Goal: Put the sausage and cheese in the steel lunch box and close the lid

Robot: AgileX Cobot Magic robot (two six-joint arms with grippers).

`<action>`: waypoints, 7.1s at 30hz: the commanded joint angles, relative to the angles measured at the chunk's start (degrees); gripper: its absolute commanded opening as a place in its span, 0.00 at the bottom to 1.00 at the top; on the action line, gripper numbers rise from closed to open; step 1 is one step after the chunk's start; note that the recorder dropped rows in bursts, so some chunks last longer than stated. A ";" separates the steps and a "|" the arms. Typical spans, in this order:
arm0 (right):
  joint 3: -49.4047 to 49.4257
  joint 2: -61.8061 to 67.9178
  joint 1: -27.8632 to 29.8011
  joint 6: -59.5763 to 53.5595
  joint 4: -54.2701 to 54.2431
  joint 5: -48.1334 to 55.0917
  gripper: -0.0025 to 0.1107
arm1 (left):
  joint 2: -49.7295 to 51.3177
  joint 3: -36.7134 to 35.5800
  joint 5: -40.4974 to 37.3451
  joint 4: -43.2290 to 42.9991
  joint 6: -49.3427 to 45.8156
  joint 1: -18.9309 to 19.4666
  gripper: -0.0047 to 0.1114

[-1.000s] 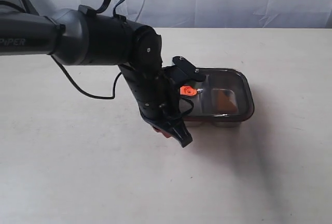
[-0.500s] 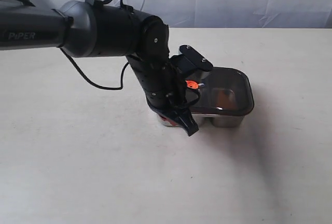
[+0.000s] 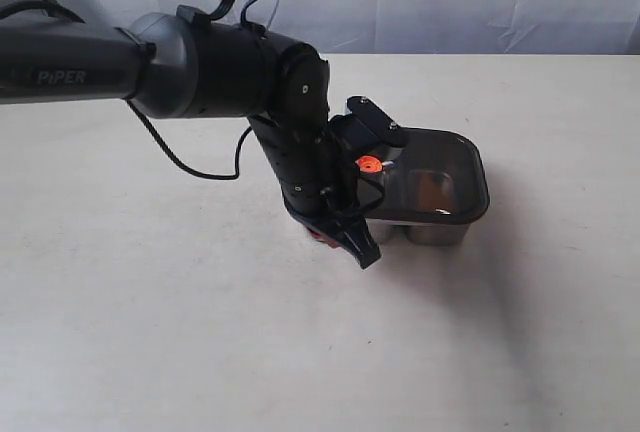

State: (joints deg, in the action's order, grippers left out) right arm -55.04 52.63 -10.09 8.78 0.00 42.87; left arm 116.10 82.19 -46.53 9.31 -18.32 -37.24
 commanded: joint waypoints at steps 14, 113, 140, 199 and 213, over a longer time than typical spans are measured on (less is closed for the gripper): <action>-0.13 0.86 0.31 -0.11 0.79 4.77 0.15 | -1.39 0.76 -4.81 0.15 0.15 0.00 0.04; -9.92 46.96 0.31 -18.38 -9.37 15.26 0.01 | 8.52 14.12 -19.95 -10.08 8.89 8.74 0.04; -9.92 46.96 0.31 -18.38 -9.37 14.22 0.01 | 8.52 16.45 -20.83 -5.77 6.30 8.61 0.04; -12.63 47.89 0.31 -13.92 -6.14 7.34 0.01 | 2.47 16.59 -17.19 8.28 1.36 13.72 0.04; -21.82 50.11 0.31 -17.73 -13.91 7.41 0.01 | 4.13 16.59 -9.88 10.76 1.74 13.72 0.04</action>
State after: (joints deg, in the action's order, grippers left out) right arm -75.51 101.55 -9.99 -7.32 -12.43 49.52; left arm 119.59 98.49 -56.65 19.28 -16.52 -23.82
